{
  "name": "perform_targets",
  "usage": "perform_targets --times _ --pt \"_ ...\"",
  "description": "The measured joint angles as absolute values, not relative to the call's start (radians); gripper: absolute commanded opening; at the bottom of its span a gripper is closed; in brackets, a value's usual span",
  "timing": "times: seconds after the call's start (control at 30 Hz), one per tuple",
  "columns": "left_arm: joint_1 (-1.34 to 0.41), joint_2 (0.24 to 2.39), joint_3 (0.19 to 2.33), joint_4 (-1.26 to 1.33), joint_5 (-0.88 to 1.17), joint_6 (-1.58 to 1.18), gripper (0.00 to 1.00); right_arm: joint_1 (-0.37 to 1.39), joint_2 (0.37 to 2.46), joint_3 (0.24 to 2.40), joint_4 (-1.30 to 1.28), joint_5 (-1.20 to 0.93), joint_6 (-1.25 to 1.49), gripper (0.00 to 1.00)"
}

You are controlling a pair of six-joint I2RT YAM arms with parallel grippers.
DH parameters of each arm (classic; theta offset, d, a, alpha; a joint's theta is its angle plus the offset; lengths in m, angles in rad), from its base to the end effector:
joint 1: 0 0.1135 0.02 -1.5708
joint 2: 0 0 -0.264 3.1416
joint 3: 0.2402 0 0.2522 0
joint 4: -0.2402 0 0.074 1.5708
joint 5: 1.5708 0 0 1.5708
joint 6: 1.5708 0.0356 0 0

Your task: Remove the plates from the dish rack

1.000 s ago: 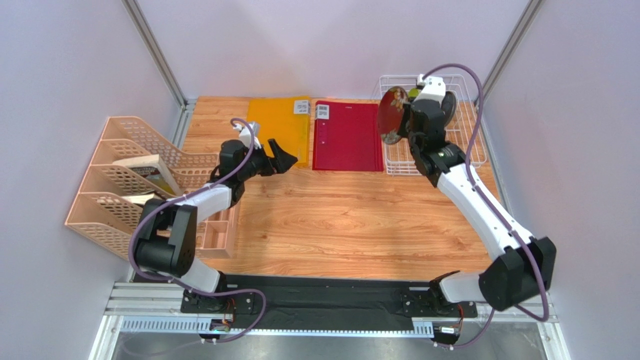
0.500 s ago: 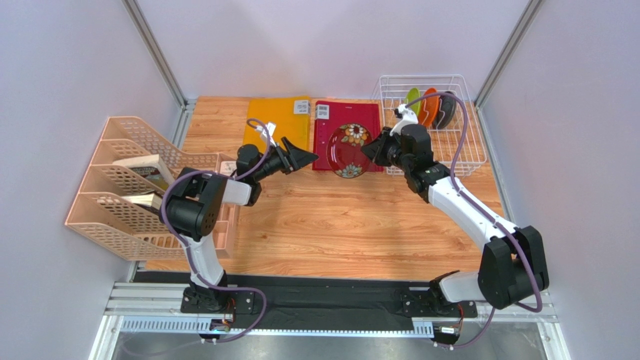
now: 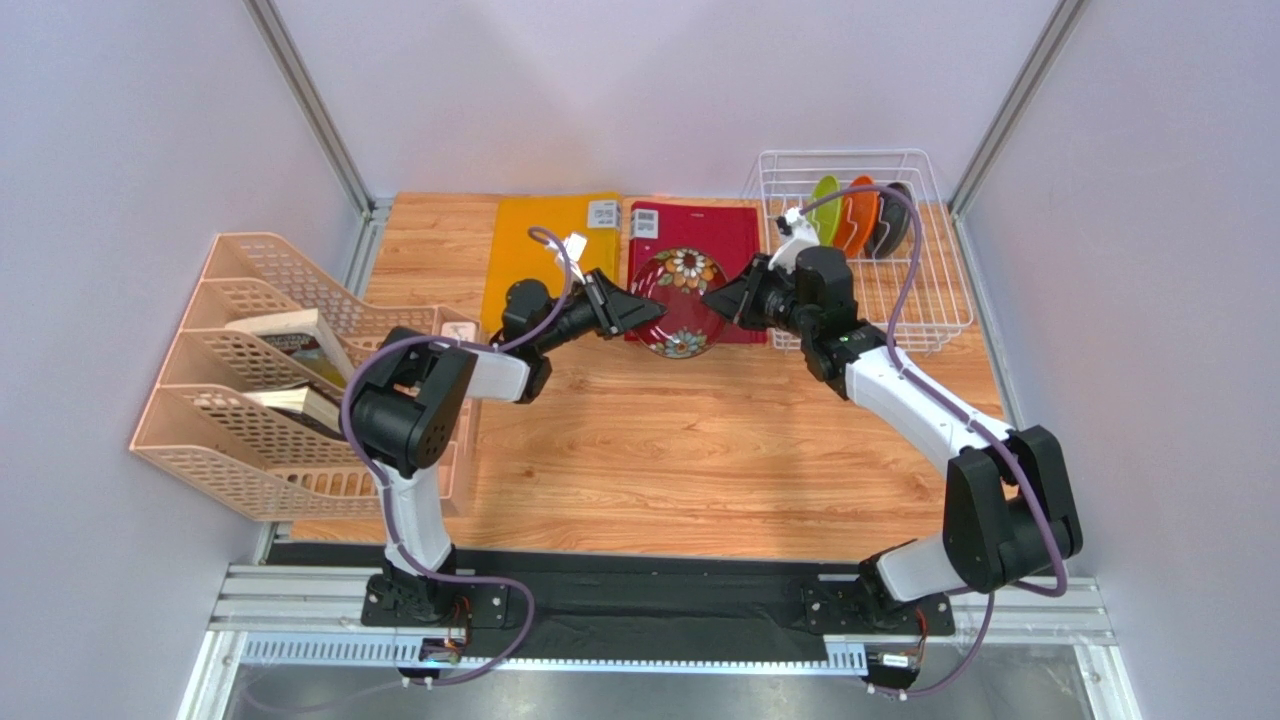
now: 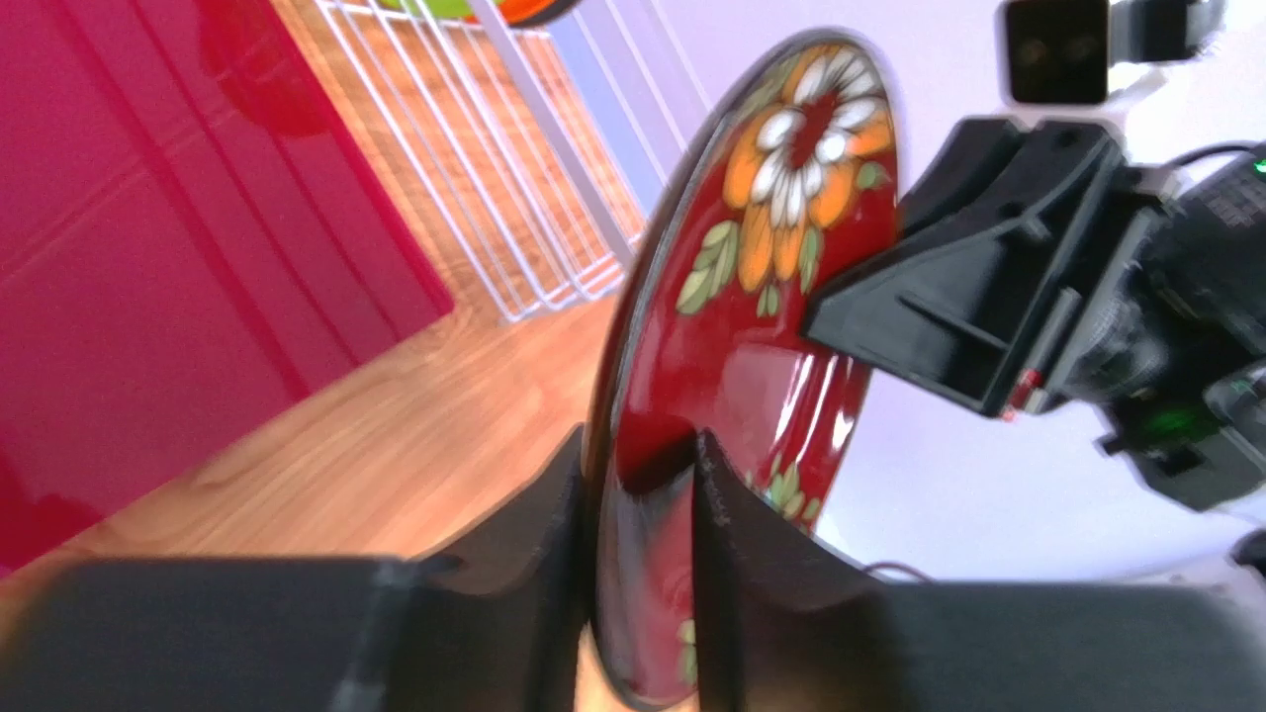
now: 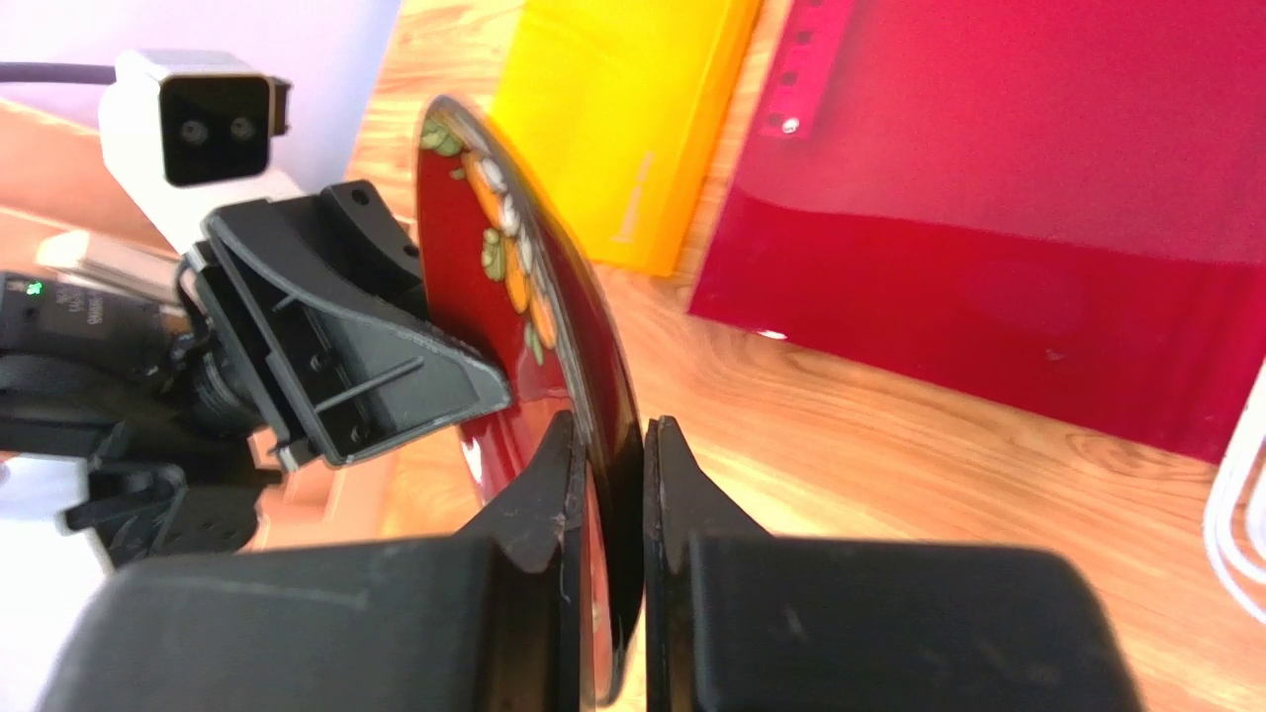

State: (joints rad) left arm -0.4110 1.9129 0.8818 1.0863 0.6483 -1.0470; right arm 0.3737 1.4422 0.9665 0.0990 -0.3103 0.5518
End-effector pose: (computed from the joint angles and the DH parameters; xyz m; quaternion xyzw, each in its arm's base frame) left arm 0.3472 -0.1748 0.1885 0.0160 0.6912 -0.6219 0.3677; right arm 0.3049 0.1312 0.2768 -0.0139 0.8216 0.3623 0.4400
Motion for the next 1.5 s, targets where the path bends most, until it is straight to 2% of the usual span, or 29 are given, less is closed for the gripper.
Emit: perform_targets --times 0.03,0.2,0.23,0.27,0.37,0.43,0.53,0.73,0.97,1.13,1.4,1.43,1.47,1.5 --pt "-0.405 1.914 0.884 1.092 0.666 -1.062 0.00 0.359 1.444 0.965 0.103 -0.329 0.557 0.00" --pt "-0.398 1.899 0.901 1.068 0.679 -1.092 0.00 0.326 1.459 0.965 0.142 -0.391 0.579 0.01" --pt "-0.398 1.890 0.901 1.051 0.676 -1.086 0.00 0.325 1.460 0.965 0.145 -0.398 0.580 0.07" --pt "-0.398 1.881 0.901 1.034 0.672 -1.079 0.00 0.323 1.465 0.965 0.151 -0.405 0.581 0.25" --pt "-0.405 1.843 0.904 0.950 0.649 -1.016 0.00 0.319 1.487 0.971 0.156 -0.410 0.585 0.56" --pt "-0.426 1.809 0.912 0.863 0.611 -0.926 0.00 0.325 1.505 0.979 0.123 -0.393 0.580 0.67" --pt "-0.461 1.747 0.912 0.706 0.532 -0.819 0.00 0.349 1.513 1.007 0.026 -0.341 0.548 0.75" --pt "-0.482 1.579 0.847 0.414 0.406 -0.656 0.00 0.348 1.462 1.034 -0.071 -0.217 0.482 0.77" --pt "-0.478 1.398 0.596 0.239 0.295 -0.621 0.00 0.249 1.381 1.072 -0.121 -0.102 0.439 0.77" --pt "-0.484 1.289 0.462 0.198 0.278 -0.665 0.00 0.209 1.396 1.143 -0.160 -0.050 0.415 0.77" --pt "-0.490 1.261 0.440 0.185 0.268 -0.680 0.00 0.144 1.573 1.320 -0.234 0.043 0.387 0.76" --pt "-0.490 1.272 0.440 0.197 0.271 -0.688 0.02 0.138 1.600 1.343 -0.246 0.059 0.379 0.76" --pt "-0.491 1.291 0.440 0.213 0.279 -0.696 0.12 0.133 1.626 1.364 -0.255 0.078 0.369 0.76" --pt "-0.492 1.309 0.440 0.231 0.286 -0.705 0.15 0.129 1.647 1.381 -0.265 0.093 0.361 0.76"
